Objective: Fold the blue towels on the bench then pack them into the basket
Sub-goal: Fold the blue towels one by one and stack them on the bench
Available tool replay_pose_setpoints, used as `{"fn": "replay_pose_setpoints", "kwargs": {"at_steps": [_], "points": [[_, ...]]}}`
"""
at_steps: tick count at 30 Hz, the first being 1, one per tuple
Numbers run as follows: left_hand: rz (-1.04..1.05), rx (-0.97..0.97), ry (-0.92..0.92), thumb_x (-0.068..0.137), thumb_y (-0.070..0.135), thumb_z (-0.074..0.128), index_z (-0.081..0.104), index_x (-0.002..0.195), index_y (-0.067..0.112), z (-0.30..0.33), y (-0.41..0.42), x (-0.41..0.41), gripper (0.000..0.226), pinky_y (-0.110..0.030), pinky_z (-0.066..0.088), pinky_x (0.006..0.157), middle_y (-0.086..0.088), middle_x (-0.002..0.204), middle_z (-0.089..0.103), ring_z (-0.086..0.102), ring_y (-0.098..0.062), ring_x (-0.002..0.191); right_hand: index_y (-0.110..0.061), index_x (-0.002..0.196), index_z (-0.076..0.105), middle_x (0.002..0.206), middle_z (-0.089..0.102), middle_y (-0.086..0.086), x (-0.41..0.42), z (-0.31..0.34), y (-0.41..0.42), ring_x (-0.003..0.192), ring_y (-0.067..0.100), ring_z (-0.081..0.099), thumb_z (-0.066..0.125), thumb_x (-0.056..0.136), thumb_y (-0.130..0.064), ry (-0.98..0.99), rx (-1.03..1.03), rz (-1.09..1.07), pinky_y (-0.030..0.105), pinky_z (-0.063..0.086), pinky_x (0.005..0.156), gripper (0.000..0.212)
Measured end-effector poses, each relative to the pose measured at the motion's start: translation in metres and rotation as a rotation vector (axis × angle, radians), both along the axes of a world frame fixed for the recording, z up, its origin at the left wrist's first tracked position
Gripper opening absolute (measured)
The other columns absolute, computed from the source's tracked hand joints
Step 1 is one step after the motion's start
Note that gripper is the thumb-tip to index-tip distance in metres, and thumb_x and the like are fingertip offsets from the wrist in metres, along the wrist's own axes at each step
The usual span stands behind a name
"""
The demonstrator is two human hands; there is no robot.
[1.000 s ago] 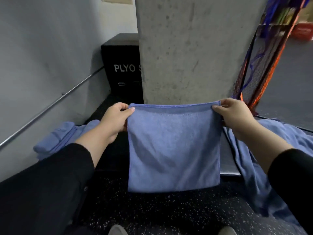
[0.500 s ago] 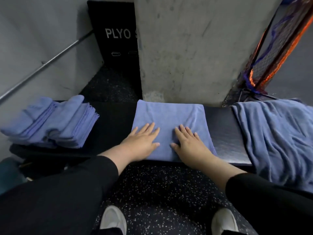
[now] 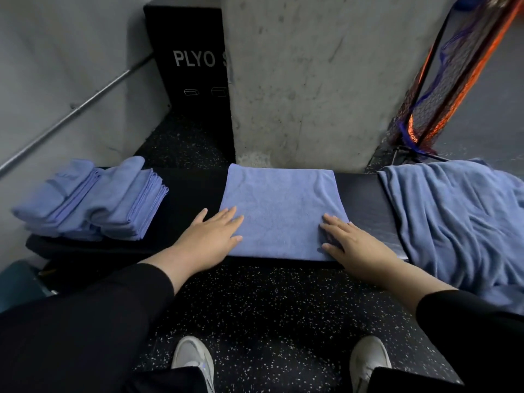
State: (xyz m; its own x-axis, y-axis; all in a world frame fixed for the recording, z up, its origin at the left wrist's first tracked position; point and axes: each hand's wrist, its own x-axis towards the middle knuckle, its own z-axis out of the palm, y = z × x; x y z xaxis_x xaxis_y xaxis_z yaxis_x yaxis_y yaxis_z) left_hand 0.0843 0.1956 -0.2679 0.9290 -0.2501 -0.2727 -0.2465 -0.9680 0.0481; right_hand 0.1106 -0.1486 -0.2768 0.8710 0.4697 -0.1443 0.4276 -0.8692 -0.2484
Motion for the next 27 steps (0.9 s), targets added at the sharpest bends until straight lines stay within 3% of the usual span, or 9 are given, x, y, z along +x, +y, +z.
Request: {"fn": "replay_pose_setpoints", "kwargs": {"at_steps": [2,4,7,11,15,18,21,24,27], "points": [[-0.070,-0.014,-0.052,0.104,0.059,0.021,0.021,0.160,0.029,0.001,0.006,-0.010,0.064,-0.042,-0.001,0.127,0.003,0.170,0.005,0.001,-0.006,0.155,-0.023,0.140,0.055,0.158,0.038,-0.007,-0.008,0.006,-0.014,0.135,0.022,0.050,0.050,0.095,-0.056,-0.051,0.031,0.063,0.035,0.038,0.113,0.056],[-0.130,-0.013,-0.031,0.094,0.074,0.018,0.015,0.161,0.034,0.000,0.013,-0.021,0.078,-0.040,-0.001,0.127,0.007,0.169,0.000,-0.003,-0.004,0.155,-0.024,0.135,0.060,0.149,0.047,-0.005,-0.015,0.005,-0.026,0.123,0.022,0.057,0.062,0.088,-0.055,-0.107,0.006,0.138,0.038,0.046,0.102,0.056],[-0.150,0.011,-0.044,0.100,0.066,0.033,0.004,0.162,0.035,-0.007,0.020,-0.030,0.075,-0.039,-0.001,0.127,0.011,0.167,-0.009,-0.009,-0.003,0.154,-0.020,0.126,0.067,0.136,0.058,-0.003,-0.021,0.002,-0.033,0.113,0.022,0.064,0.082,0.078,-0.023,-0.156,0.044,0.142,0.038,0.054,0.088,0.050],[-0.133,-0.056,-0.090,0.106,0.048,0.039,0.017,0.161,0.031,-0.013,0.027,-0.026,0.061,-0.034,0.003,0.126,0.010,0.168,0.004,0.002,-0.003,0.154,-0.018,0.109,0.075,0.131,0.065,-0.010,-0.024,0.004,-0.033,0.097,0.020,0.072,0.075,0.082,-0.008,-0.226,0.142,0.074,0.036,0.058,0.078,0.028],[-0.089,-0.212,-0.133,0.107,0.031,0.045,0.046,0.151,0.026,-0.012,0.033,-0.027,0.044,-0.035,0.021,0.125,0.005,0.162,0.034,0.030,-0.009,0.150,-0.021,0.111,0.073,0.133,0.062,-0.017,-0.024,0.008,-0.033,0.109,0.011,0.066,0.063,0.094,-0.013,-0.131,0.169,-0.030,0.036,0.054,0.091,0.021],[0.062,-0.347,-0.116,0.105,0.032,0.049,0.067,0.122,0.022,0.007,0.028,-0.034,0.028,-0.038,0.049,0.099,0.003,0.124,0.070,0.063,-0.015,0.113,-0.024,0.110,0.072,0.116,0.069,-0.016,-0.026,0.023,-0.027,0.096,0.008,0.063,0.059,0.096,-0.015,-0.033,0.199,-0.146,0.027,0.046,0.084,0.021],[0.159,-0.461,-0.039,0.100,0.029,0.053,0.055,0.078,0.016,0.027,0.025,-0.038,0.026,-0.032,0.040,0.062,0.005,0.070,0.058,0.047,-0.008,0.060,-0.038,0.077,0.062,0.072,0.066,-0.019,-0.027,0.045,-0.028,0.071,0.006,0.060,0.061,0.093,-0.019,0.071,0.184,-0.212,0.027,0.046,0.068,0.024],[0.265,-0.641,0.076,0.096,0.021,0.056,0.049,0.070,0.009,0.042,0.029,-0.040,0.029,-0.032,0.037,0.059,0.005,0.061,0.047,0.042,-0.009,0.056,-0.029,0.062,0.057,0.052,0.054,-0.016,-0.027,0.066,-0.028,0.049,-0.001,0.045,0.062,0.091,-0.012,0.176,0.288,-0.238,0.018,0.037,0.054,0.034],[0.362,-0.781,0.119,0.096,0.015,0.057,0.052,0.071,0.003,0.049,0.030,-0.042,0.029,-0.028,0.045,0.059,0.000,0.061,0.050,0.052,-0.012,0.056,-0.017,0.068,0.063,0.054,0.053,-0.014,-0.029,0.074,-0.027,0.054,0.000,0.045,0.060,0.094,-0.011,0.252,0.481,-0.281,0.017,0.037,0.057,0.027]]}}
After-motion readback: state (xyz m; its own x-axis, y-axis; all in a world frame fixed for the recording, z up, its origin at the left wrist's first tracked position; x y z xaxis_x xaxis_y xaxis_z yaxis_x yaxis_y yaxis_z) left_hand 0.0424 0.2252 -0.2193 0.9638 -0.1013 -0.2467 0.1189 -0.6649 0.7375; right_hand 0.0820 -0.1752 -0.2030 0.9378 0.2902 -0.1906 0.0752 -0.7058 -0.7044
